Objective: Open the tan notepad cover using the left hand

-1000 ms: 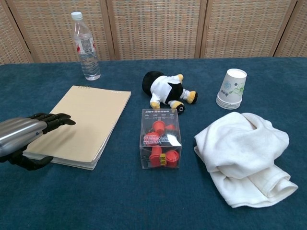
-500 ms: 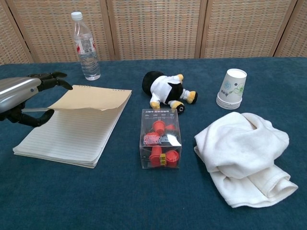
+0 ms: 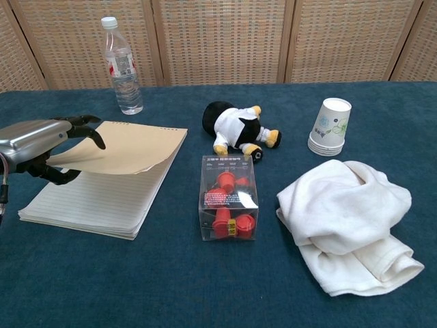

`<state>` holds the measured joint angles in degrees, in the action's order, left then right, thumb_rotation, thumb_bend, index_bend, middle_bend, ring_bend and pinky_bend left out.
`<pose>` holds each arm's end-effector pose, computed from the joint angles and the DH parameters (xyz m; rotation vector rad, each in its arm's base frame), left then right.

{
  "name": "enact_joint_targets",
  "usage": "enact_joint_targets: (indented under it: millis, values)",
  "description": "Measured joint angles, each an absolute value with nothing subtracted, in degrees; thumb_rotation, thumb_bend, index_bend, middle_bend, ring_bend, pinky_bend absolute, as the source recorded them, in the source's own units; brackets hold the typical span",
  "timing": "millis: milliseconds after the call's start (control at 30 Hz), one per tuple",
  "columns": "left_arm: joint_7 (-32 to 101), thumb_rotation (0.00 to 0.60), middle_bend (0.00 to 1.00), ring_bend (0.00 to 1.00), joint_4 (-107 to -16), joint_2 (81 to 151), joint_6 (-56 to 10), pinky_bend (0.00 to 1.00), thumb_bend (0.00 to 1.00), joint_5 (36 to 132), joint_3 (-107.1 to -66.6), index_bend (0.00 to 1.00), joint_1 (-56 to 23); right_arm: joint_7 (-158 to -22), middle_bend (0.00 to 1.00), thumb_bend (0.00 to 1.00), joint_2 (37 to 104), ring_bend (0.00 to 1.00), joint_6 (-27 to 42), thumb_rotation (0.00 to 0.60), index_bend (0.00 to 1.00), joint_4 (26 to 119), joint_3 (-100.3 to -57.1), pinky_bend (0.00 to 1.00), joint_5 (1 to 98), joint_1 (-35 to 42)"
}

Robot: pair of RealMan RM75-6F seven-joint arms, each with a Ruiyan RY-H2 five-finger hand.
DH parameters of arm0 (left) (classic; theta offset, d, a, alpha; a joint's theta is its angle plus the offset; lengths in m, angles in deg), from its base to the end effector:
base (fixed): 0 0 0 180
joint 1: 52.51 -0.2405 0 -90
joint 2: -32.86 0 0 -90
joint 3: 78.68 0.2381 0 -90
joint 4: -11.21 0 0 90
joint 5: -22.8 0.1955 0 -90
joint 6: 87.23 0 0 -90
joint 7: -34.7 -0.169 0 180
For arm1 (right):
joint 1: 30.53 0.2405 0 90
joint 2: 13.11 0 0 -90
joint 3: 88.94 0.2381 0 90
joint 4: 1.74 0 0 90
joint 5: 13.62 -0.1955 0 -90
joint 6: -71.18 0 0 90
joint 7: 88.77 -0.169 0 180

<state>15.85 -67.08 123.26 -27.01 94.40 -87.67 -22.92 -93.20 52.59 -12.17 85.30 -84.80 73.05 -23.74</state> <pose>-0.2061 0.3226 -0.0011 -1.7319 -0.9225 -0.8268 -0.2951 -0.2190 0.1633 1.4041 -0.8940 0.9440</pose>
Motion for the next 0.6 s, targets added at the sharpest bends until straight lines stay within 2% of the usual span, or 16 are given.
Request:
enact_joint_targets:
  millis: [200,300,400,600]
  values:
    - [17.09,0.600,0.00,0.00,-66.06,123.88,-26.17,0.00,0.64,94.84,-87.25,0.62,-22.87,-93.18,0.00,0.00,52.73,0.00,-11.95,0.600,0.00,85.21,-84.89,0.00,73.01,-23.67]
    - [18.02,0.600,0.00,0.00,-65.79,123.97,-25.74,0.00,0.65,95.40,-86.83,0.72,-23.06,-93.19,0.00,0.00,52.76,0.00,-11.90,0.600,0.00,85.18,-84.94,0.00,73.06,-23.64]
    - [19.09,0.600,0.00,0.00,-65.50,123.97,-25.23,0.00,0.67,96.12,-86.21,0.78,-23.41,-93.19,0.00,0.00,52.79,0.00,-11.91,0.600,0.00,85.20,-85.02,0.00,73.23,-23.62]
    - [21.39,0.600,0.00,0.00,-65.88,123.00,-23.81,0.00,0.68,97.56,-85.03,0.84,-24.45,-93.39,0.00,0.00,52.74,0.00,-11.99,0.600,0.00,85.37,-85.13,0.00,73.41,-23.65]
